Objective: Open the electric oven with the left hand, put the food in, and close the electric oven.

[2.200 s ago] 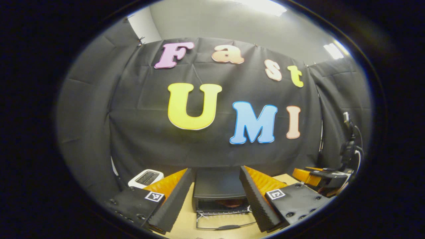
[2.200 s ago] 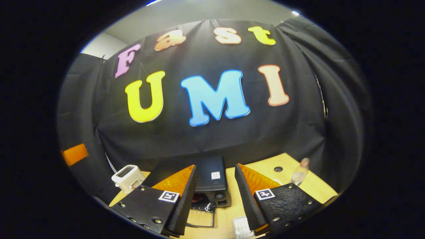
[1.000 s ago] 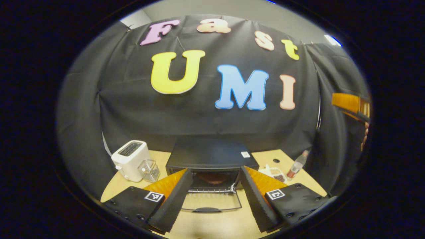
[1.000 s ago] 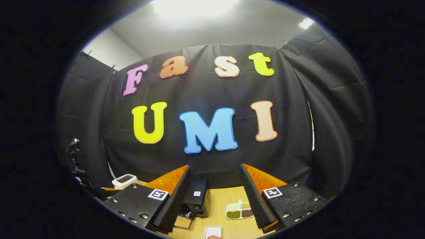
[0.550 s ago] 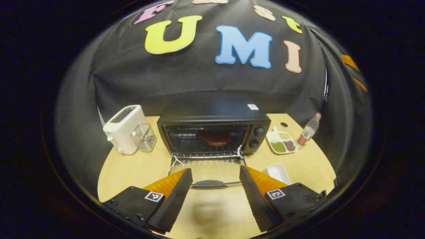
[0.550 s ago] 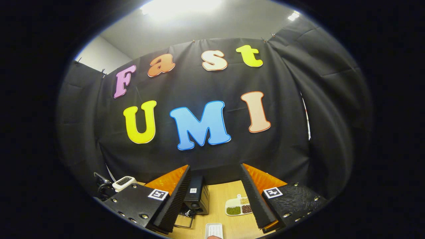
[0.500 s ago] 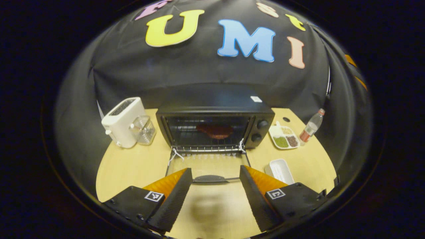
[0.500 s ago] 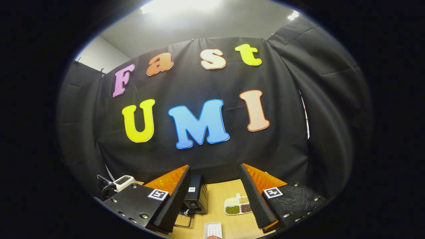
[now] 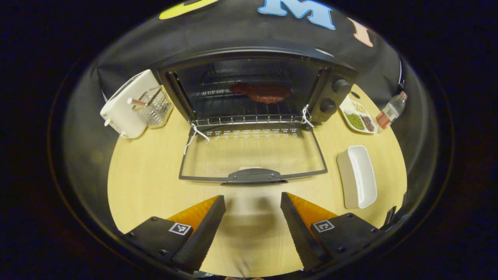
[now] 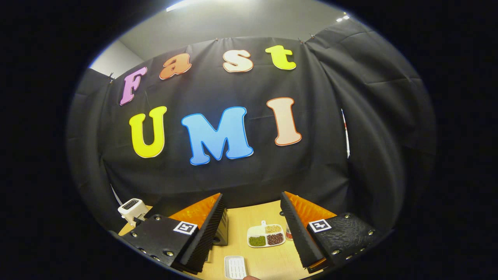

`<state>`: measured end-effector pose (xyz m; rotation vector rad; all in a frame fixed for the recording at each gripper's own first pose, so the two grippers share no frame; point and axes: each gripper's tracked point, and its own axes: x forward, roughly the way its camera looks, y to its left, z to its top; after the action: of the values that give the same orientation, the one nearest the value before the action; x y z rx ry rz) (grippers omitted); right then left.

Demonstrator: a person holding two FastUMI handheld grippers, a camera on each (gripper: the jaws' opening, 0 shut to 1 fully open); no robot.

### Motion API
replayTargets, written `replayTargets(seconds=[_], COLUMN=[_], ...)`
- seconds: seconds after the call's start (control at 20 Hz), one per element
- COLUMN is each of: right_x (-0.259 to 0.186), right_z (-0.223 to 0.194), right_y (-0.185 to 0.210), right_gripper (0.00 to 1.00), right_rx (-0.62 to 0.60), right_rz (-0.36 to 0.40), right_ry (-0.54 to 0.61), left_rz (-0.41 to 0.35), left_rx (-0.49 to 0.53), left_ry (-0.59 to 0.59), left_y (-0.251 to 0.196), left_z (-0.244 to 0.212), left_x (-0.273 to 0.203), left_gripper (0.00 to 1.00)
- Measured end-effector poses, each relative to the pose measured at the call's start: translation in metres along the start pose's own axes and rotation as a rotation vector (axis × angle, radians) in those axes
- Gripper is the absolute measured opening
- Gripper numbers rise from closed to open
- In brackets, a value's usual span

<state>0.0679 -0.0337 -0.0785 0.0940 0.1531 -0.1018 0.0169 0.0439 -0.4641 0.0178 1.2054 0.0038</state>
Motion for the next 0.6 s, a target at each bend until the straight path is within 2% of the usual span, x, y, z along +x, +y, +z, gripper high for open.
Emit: replayTargets(seconds=[0.05, 0.15, 0.25, 0.55, 0.6], right_x=[0.0, 0.002, 0.004, 0.009, 0.009], right_z=[-0.001, -0.006, -0.009, -0.015, -0.016], right_y=[-0.003, -0.008, -0.009, -0.009, -0.008], right_gripper=[0.89, 0.89, 0.89, 0.89, 0.89], right_rx=[0.002, 0.003, 0.0, 0.011, 0.015], right_rz=[-0.008, -0.019, -0.025, -0.032, -0.034], right_ry=[0.004, 0.015, 0.024, 0.052, 0.054], left_rz=[-0.008, -0.02, -0.008, -0.015, -0.009], left_rx=[-0.009, -0.023, -0.014, -0.064, -0.056], left_ry=[0.021, 0.067, 0.092, 0.15, 0.152], left_y=[-0.001, -0.002, 0.003, 0.004, 0.005], left_z=[-0.003, -0.008, -0.009, -0.011, -0.01], left_x=[0.005, 0.014, 0.023, 0.049, 0.053], left_gripper=[0.92, 1.0, 0.97, 0.97, 1.0])
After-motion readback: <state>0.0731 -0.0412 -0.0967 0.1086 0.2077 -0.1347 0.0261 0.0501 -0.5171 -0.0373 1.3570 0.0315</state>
